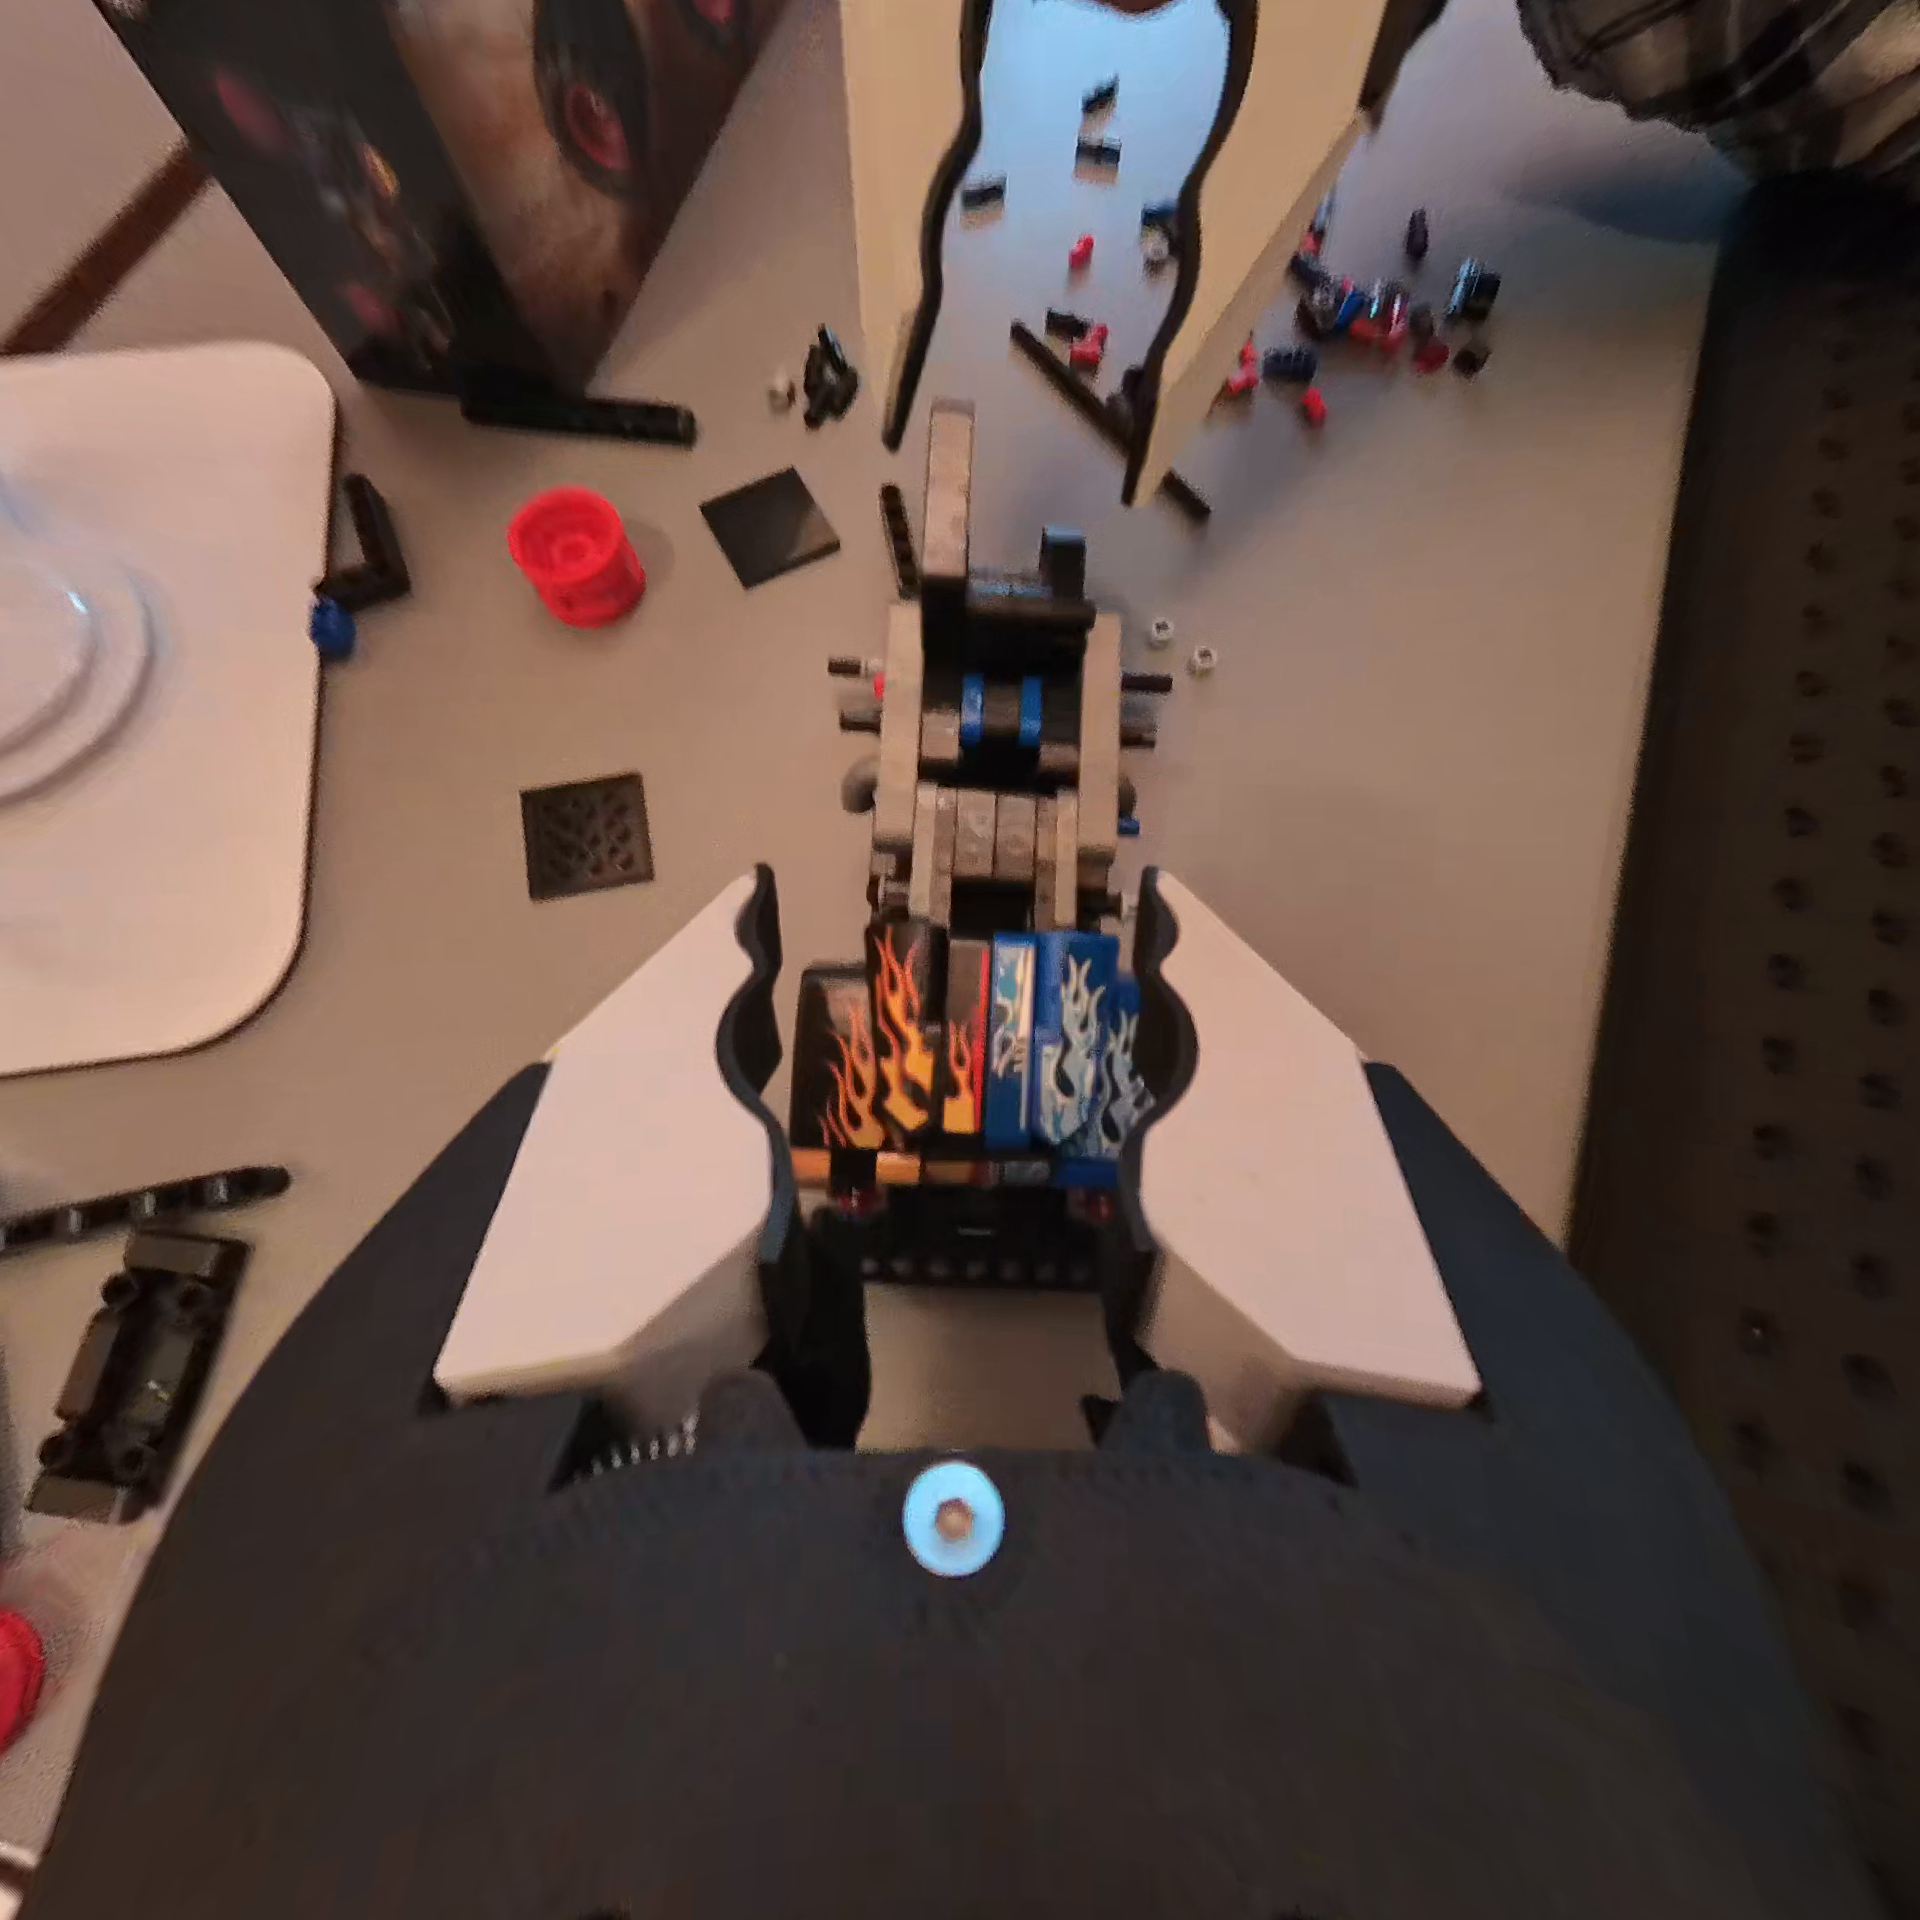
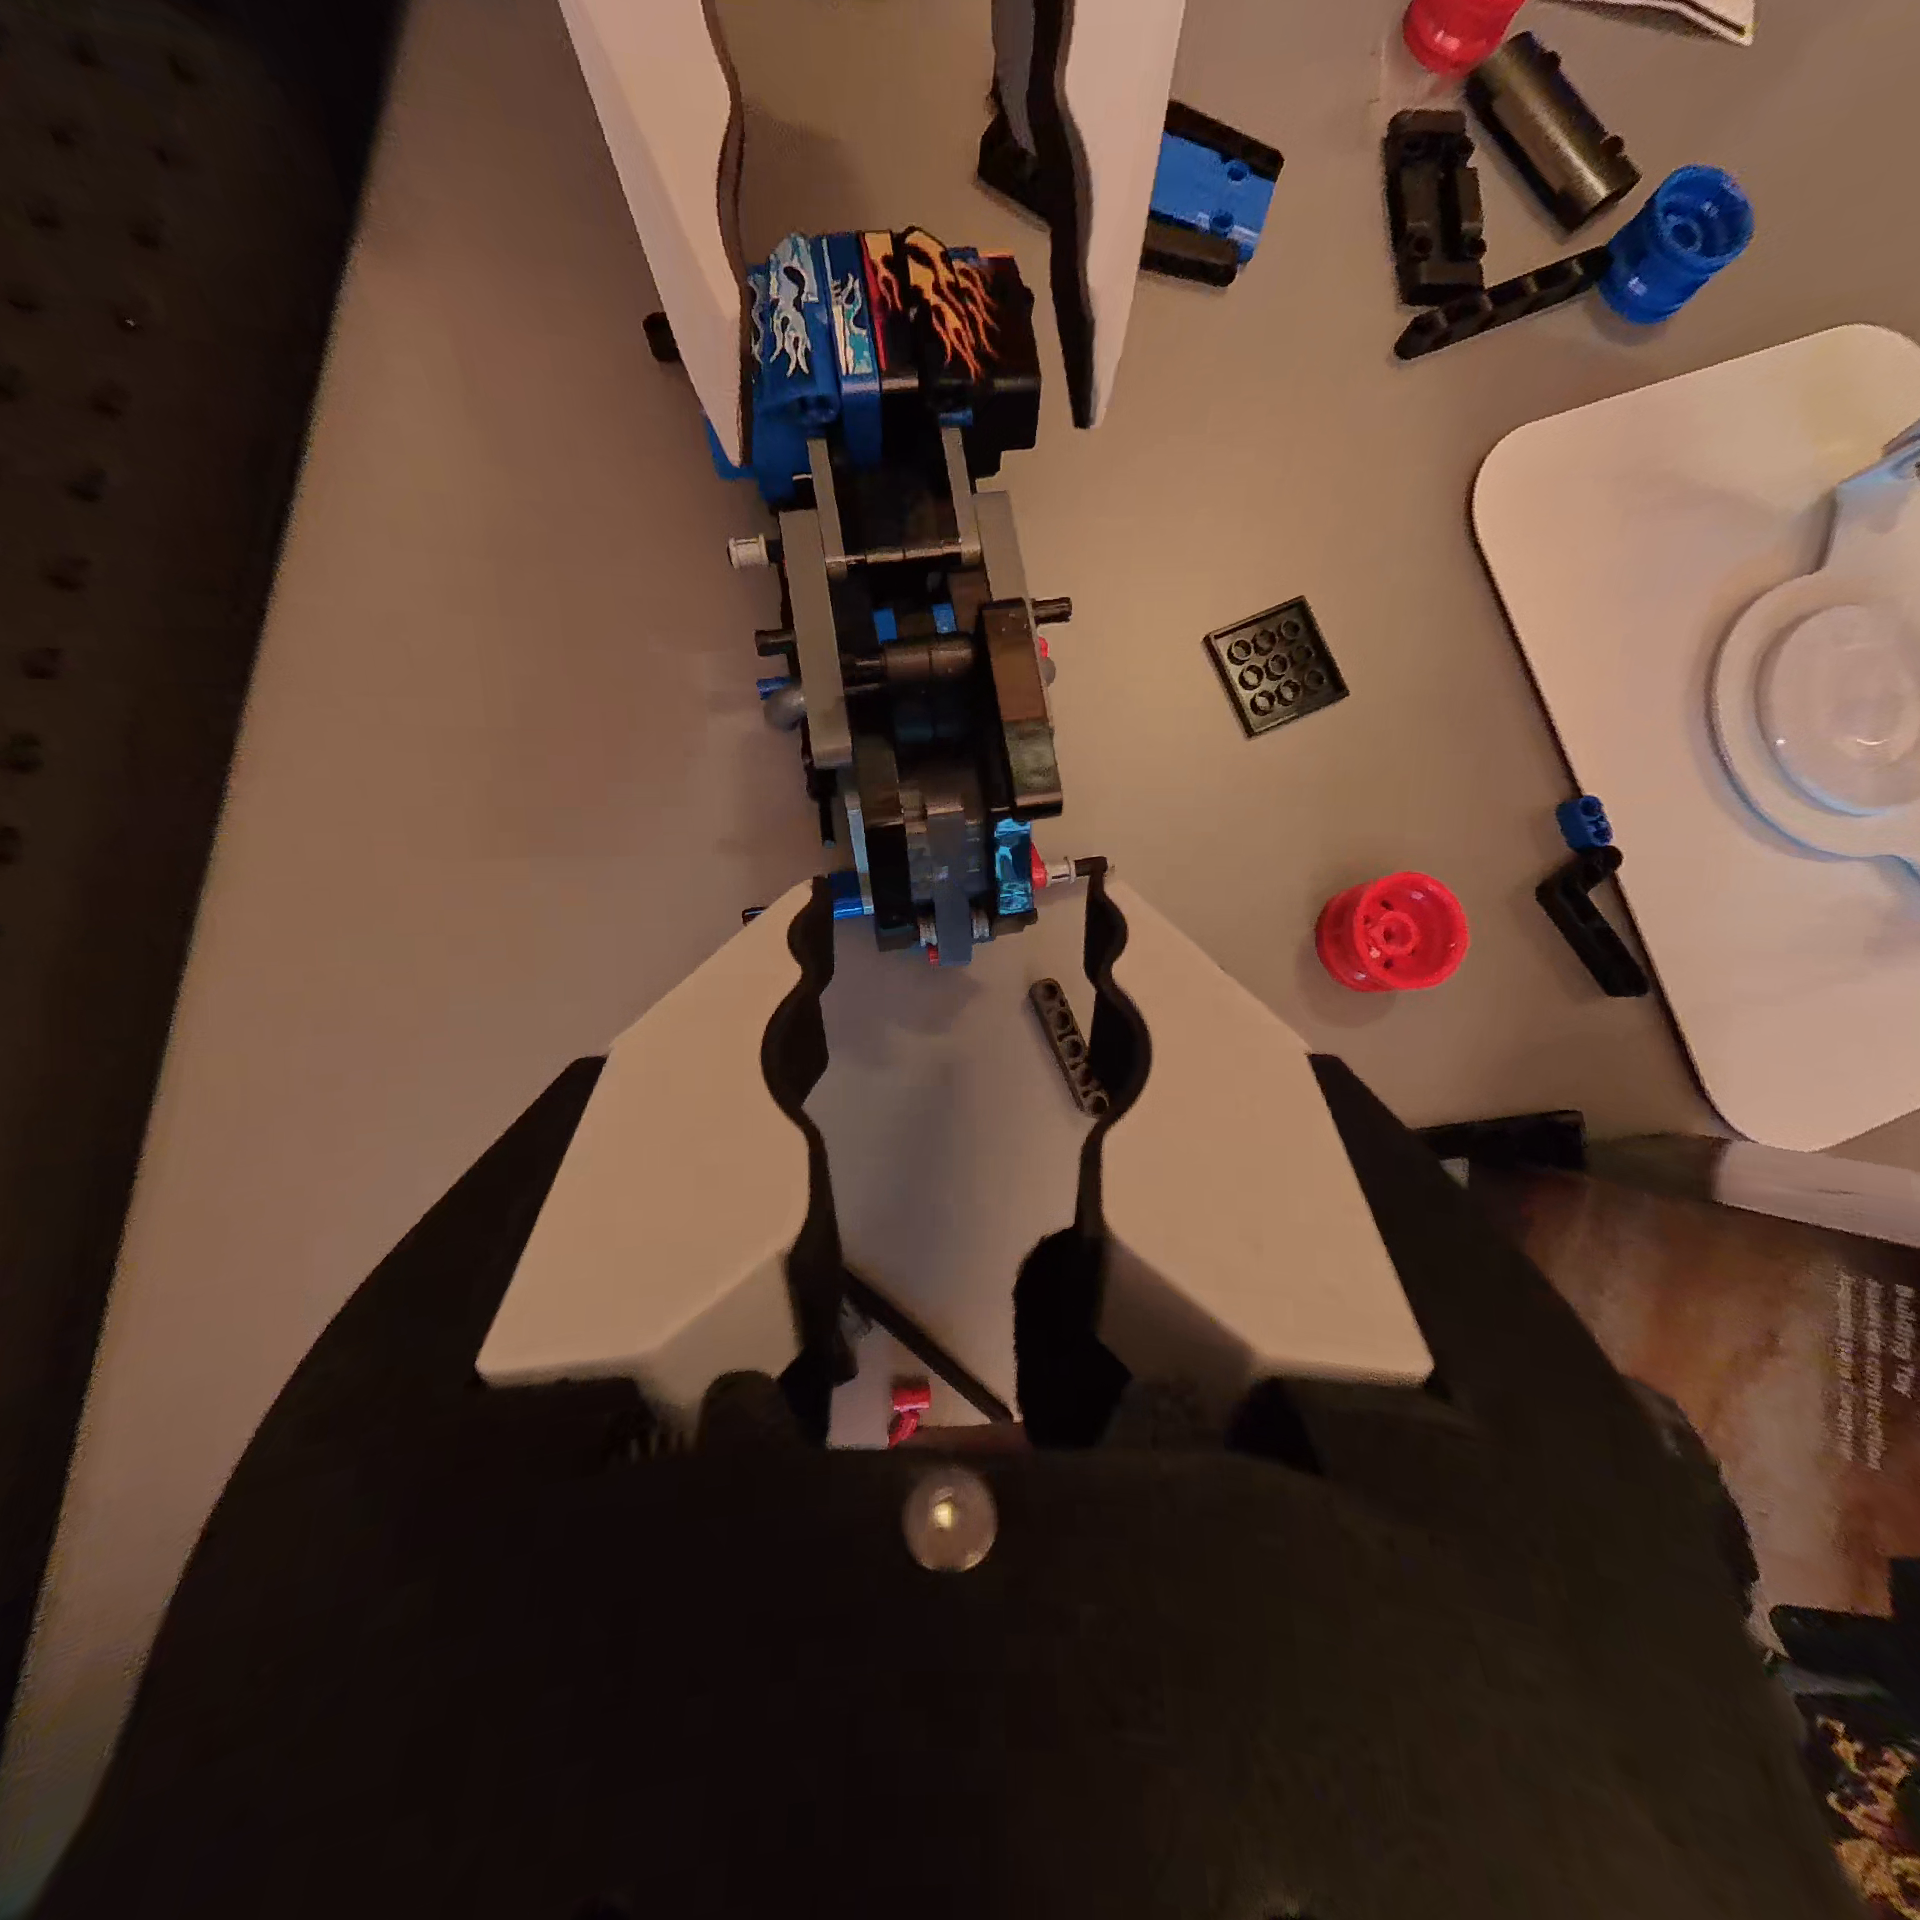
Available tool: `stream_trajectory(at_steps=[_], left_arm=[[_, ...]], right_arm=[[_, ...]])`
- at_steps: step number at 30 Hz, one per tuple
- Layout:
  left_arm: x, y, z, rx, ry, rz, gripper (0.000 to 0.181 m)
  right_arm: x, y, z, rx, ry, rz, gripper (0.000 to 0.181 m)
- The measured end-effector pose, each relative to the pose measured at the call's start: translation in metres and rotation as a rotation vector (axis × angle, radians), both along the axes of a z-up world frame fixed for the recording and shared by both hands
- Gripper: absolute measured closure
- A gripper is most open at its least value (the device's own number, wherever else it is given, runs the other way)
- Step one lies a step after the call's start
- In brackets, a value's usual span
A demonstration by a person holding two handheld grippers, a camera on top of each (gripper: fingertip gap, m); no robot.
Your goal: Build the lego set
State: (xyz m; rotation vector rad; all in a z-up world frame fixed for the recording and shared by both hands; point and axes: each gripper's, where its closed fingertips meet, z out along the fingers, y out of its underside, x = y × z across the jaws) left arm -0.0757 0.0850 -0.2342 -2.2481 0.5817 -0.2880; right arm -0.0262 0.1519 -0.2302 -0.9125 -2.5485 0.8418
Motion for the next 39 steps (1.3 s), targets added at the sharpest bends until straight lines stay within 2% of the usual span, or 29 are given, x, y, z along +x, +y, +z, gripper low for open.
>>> stream_trajectory(at_steps=[3,6,15,29,34,39], left_arm=[[-0.002,-0.007,-0.014,-0.055,0.056,-0.023,0.117],[0.006,-0.011,-0.015,-0.071,0.038,-0.057,0.124],[0.011,-0.014,-0.015,-0.086,0.008,-0.070,0.121],[0.013,-0.022,-0.014,-0.104,-0.020,-0.090,0.120],[0.004,-0.021,-0.002,-0.050,-0.021,-0.061,0.114],[-0.028,-0.013,0.034,0.116,0.011,0.062,0.117]], right_arm=[[-0.001,-0.002,-0.007,0.020,-0.012,0.004,0.134],[-0.002,-0.003,-0.012,0.036,-0.020,0.004,0.135],[-0.007,-0.006,-0.021,0.062,-0.018,-0.002,0.142],[-0.014,-0.012,-0.023,0.058,0.013,0.000,0.141],[-0.015,-0.007,-0.016,0.054,0.028,-0.011,0.134],[-0.017,0.007,-0.005,0.073,0.066,-0.049,0.132]])
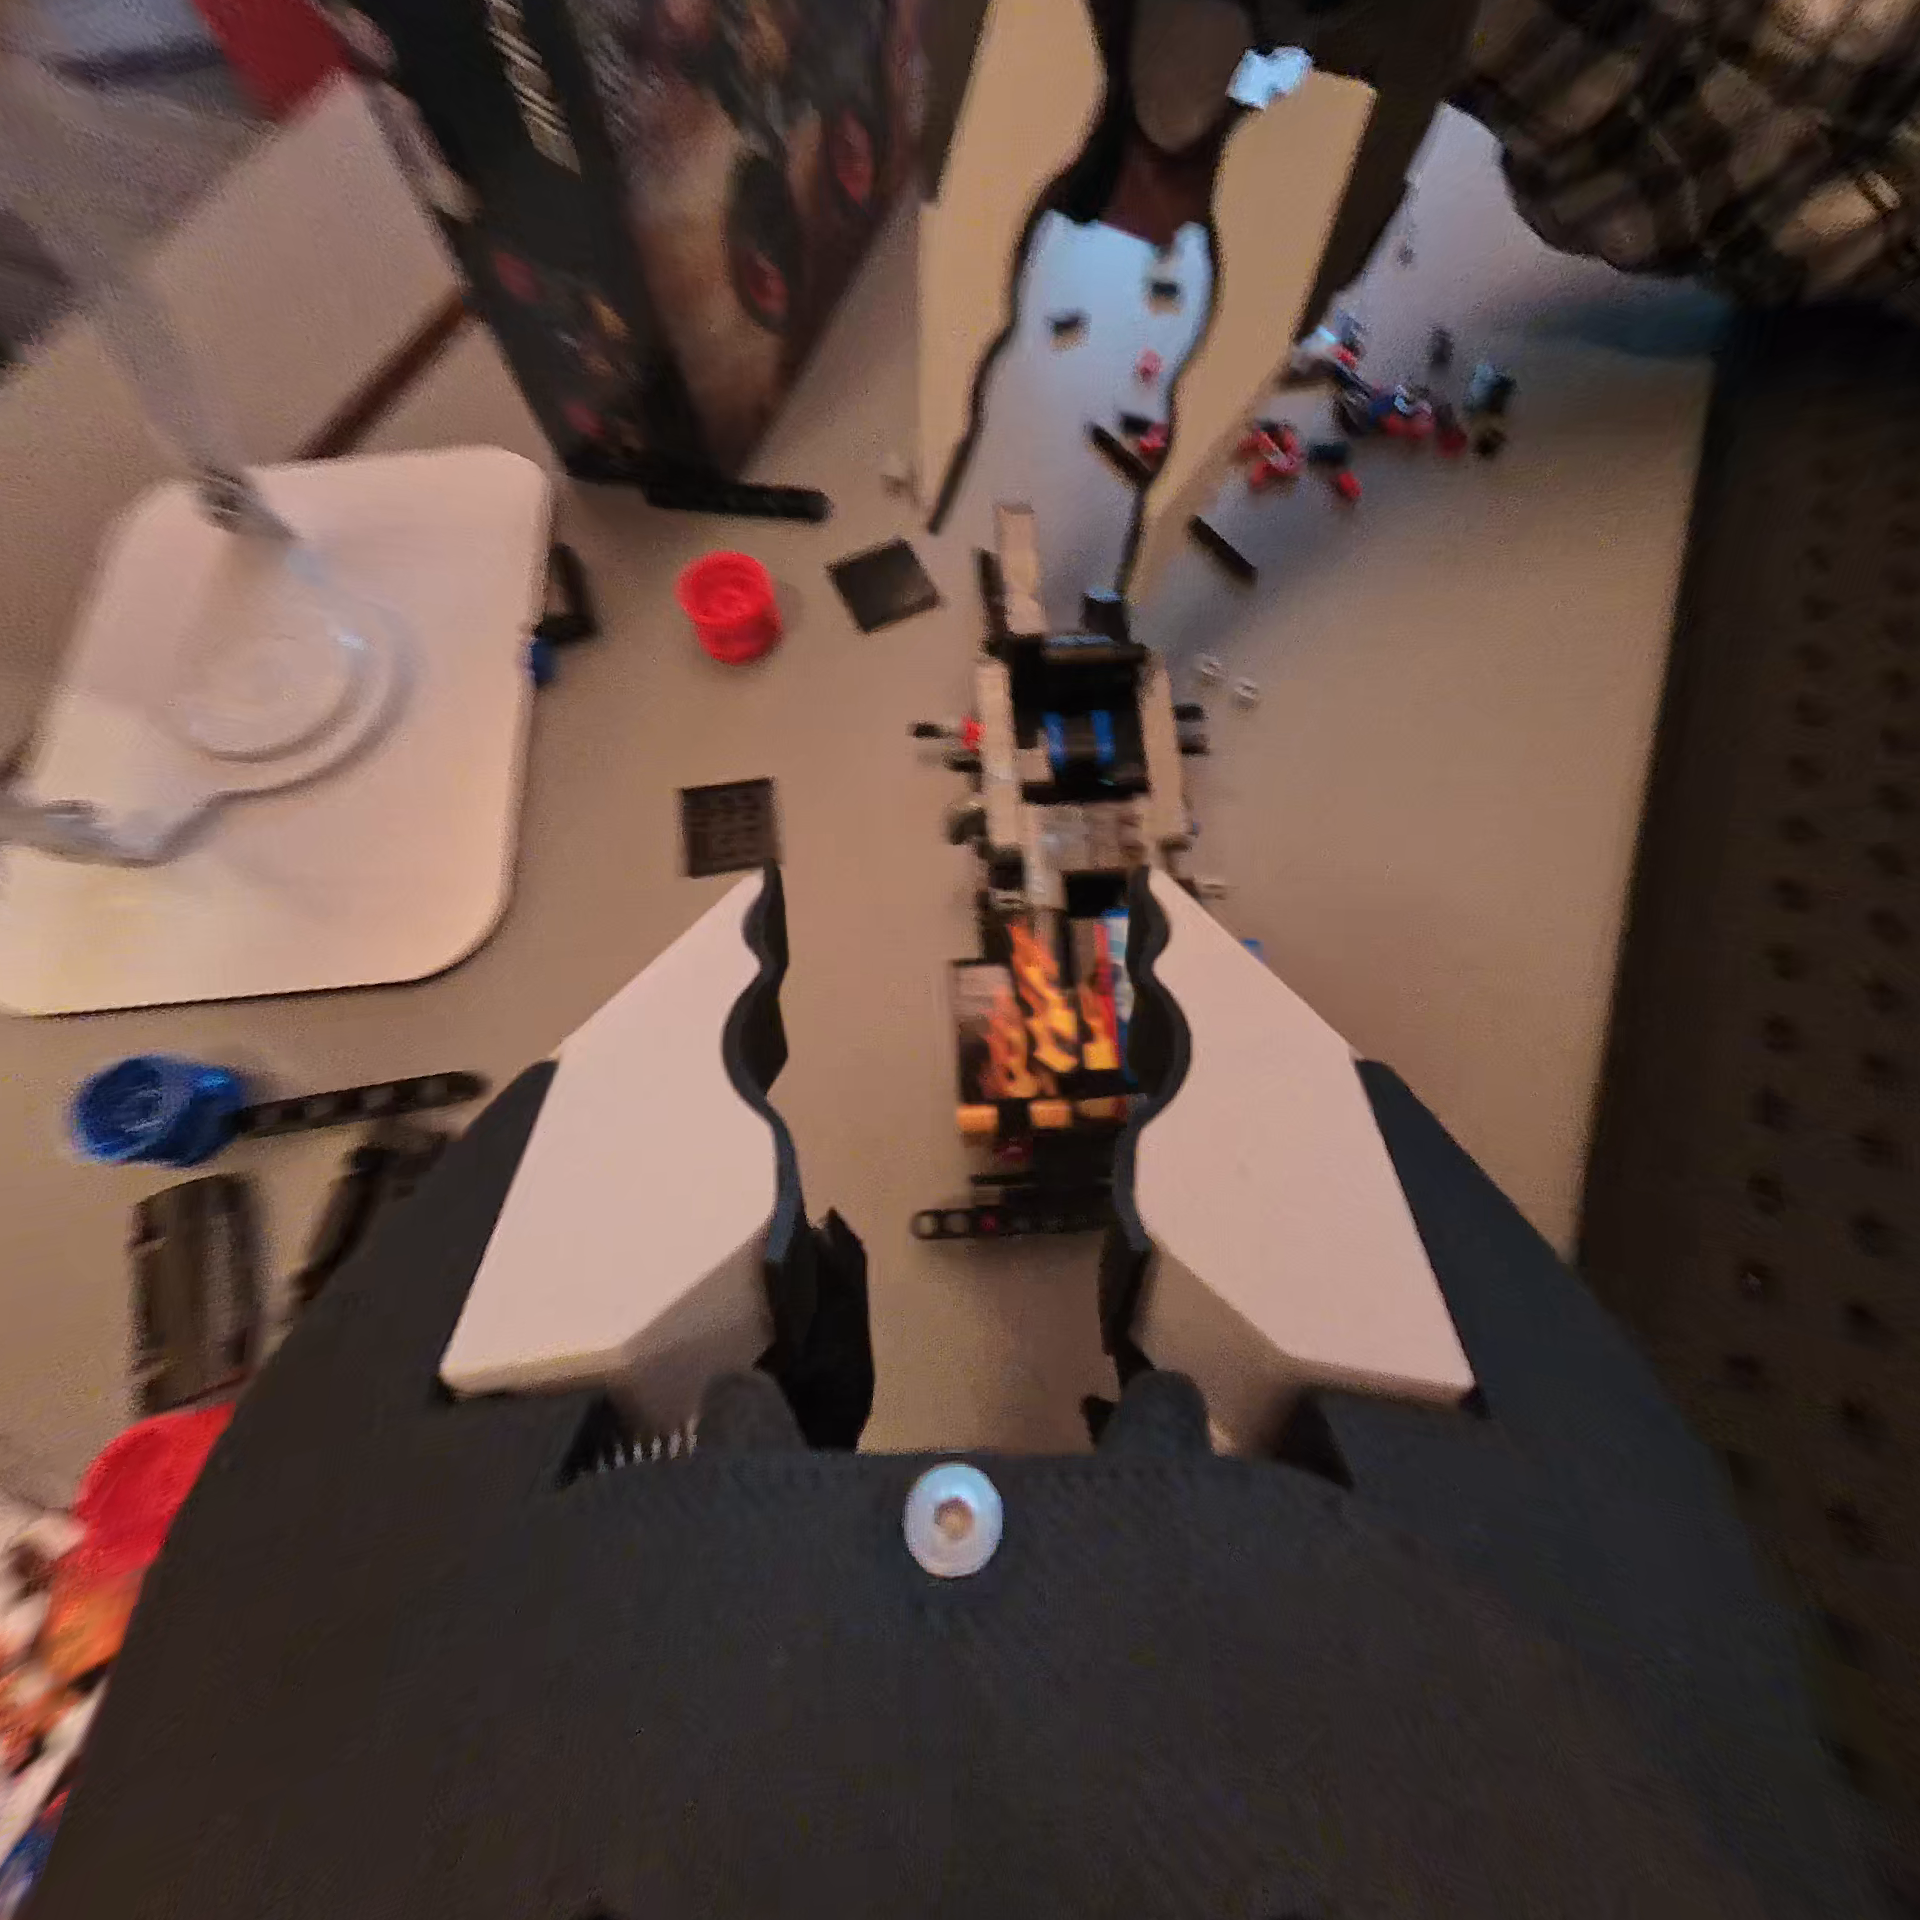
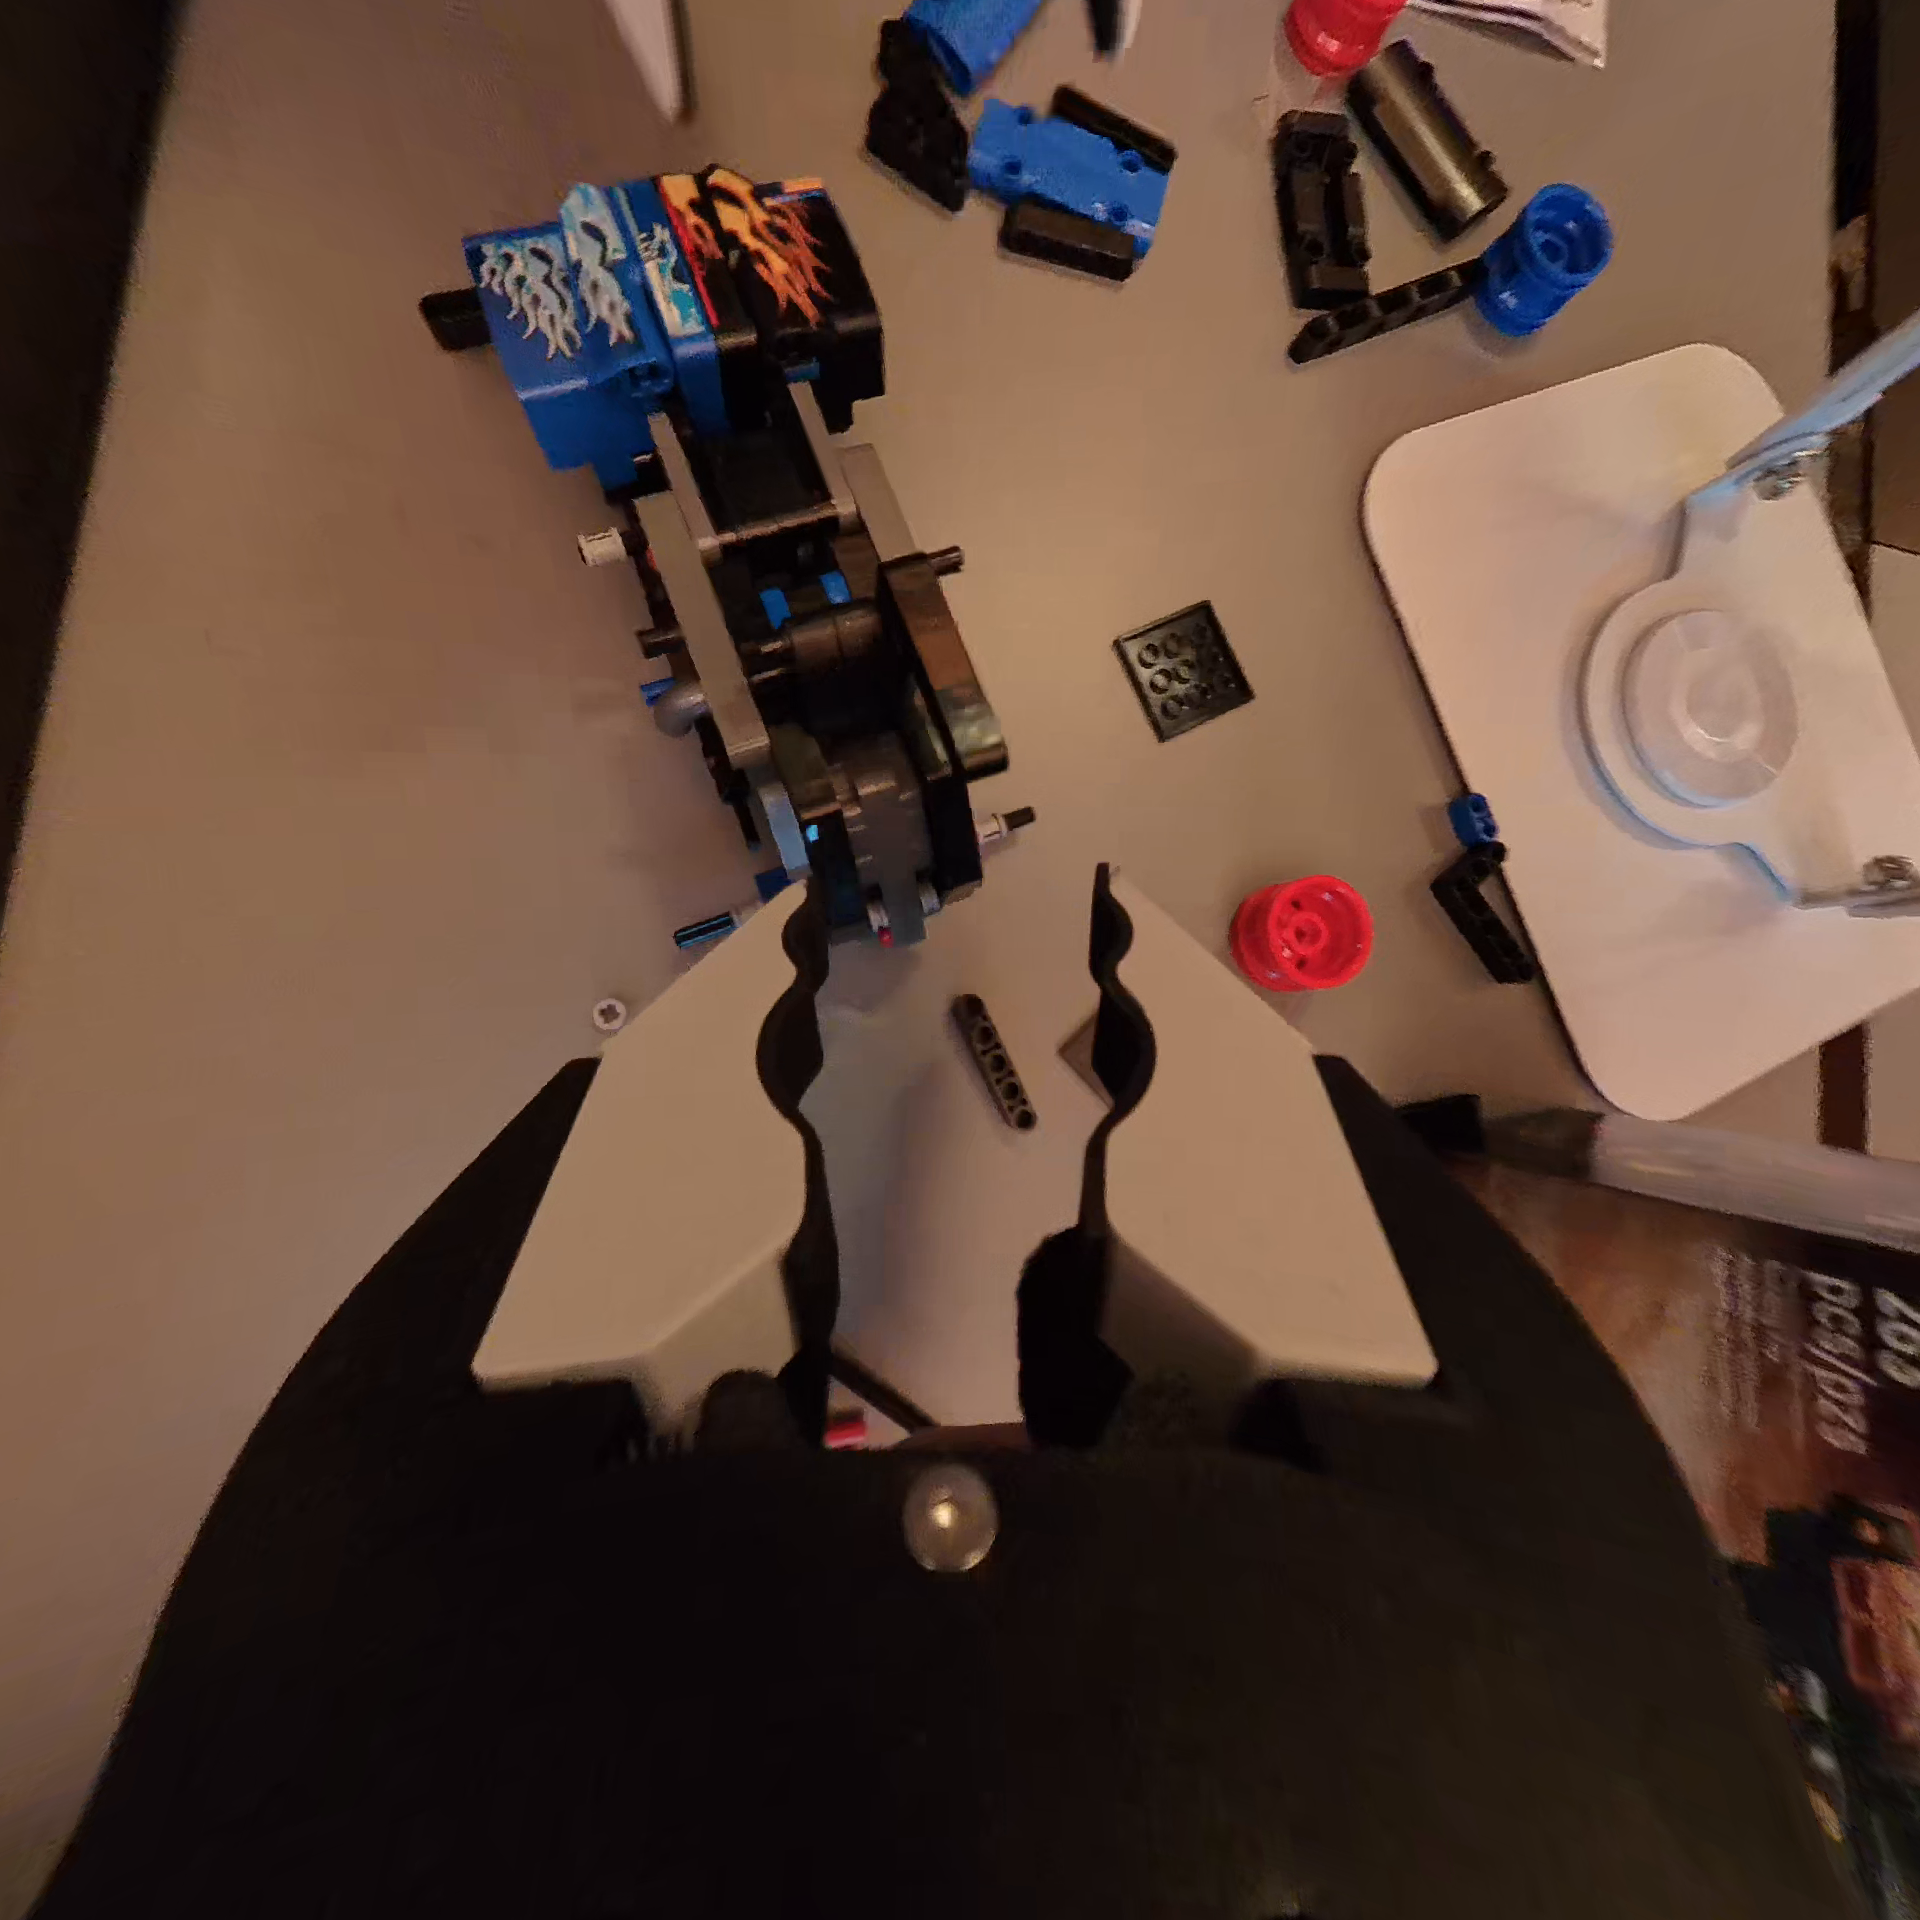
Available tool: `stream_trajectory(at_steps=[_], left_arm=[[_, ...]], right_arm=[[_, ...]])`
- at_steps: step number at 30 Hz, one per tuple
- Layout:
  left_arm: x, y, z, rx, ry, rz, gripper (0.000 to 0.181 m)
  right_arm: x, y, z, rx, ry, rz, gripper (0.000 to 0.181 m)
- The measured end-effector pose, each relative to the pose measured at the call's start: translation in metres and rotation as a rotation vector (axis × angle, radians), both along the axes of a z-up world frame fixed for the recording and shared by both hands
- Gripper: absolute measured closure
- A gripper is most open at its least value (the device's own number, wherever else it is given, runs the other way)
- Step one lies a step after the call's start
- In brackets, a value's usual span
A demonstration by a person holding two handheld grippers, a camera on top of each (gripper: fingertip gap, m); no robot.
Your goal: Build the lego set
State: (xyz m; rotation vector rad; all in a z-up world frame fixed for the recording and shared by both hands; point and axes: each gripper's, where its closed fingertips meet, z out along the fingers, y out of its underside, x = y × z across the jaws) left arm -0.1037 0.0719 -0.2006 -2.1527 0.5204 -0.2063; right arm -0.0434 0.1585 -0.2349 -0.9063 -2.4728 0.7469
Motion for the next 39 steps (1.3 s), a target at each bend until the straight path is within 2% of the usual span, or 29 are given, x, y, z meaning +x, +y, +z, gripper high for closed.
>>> stream_trajectory(at_steps=[6,11,18,23,29,31,36,39], left_arm=[[-0.056,0.002,0.057,0.189,0.125,0.197,0.126],[-0.086,0.008,0.102,0.261,0.197,0.252,0.127],[-0.137,0.041,0.126,0.267,0.399,0.303,0.129],[-0.166,0.065,0.127,0.271,0.435,0.300,0.128],[-0.190,0.080,0.106,0.227,0.474,0.288,0.124],[-0.197,0.081,0.096,0.210,0.480,0.296,0.125],[-0.196,0.084,0.095,0.252,0.418,0.287,0.137],[-0.197,0.080,0.093,0.238,0.432,0.286,0.144]], right_arm=[[-0.003,0.010,0.044,-0.019,0.126,-0.057,0.132],[-0.008,0.015,0.079,0.025,0.211,-0.090,0.129],[-0.035,0.036,0.132,0.133,0.338,-0.160,0.121],[-0.066,0.064,0.176,0.149,0.447,-0.241,0.119],[-0.107,0.109,0.215,0.185,0.514,-0.331,0.117],[-0.120,0.126,0.219,0.195,0.509,-0.358,0.115],[-0.152,0.169,0.214,0.196,0.470,-0.426,0.107],[-0.163,0.189,0.208,0.206,0.437,-0.445,0.112]])
